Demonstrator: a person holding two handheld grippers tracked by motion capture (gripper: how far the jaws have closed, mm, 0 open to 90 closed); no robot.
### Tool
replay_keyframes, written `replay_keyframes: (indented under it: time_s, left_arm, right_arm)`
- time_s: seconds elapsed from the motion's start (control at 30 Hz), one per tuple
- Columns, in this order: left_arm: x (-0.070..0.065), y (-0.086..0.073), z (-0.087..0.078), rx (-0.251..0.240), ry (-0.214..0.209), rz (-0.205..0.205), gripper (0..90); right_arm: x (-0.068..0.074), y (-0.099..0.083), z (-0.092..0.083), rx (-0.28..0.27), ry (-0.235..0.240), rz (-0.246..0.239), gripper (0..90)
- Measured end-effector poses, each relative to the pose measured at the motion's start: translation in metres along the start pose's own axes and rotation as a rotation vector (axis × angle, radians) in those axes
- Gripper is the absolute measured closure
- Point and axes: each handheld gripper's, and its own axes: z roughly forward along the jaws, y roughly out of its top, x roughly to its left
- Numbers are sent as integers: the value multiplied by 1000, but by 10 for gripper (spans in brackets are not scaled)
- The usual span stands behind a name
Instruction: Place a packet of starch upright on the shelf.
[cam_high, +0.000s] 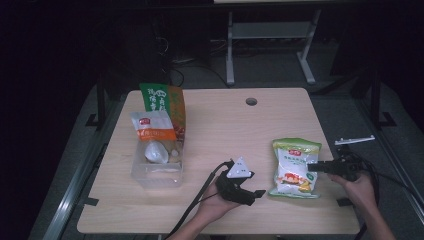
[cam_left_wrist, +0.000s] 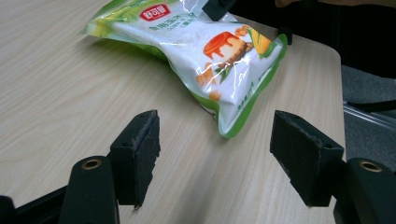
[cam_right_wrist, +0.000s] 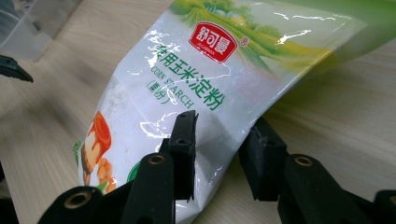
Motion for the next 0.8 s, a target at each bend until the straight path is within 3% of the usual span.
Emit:
replay_keyframes:
  time_s: [0.33, 0.63, 0.8]
  left_arm:
    - [3, 1, 1, 0, 7, 5, 325]
    - [3, 4, 6, 15, 2, -4, 336]
    - [2, 8, 12, 14, -12, -7, 341]
  right_arm:
    - [11, -3, 4, 11, 15, -12, 684]
    - [10, 1, 6, 27, -3, -17, 512]
    - [8, 4, 9, 33, 0, -13, 491]
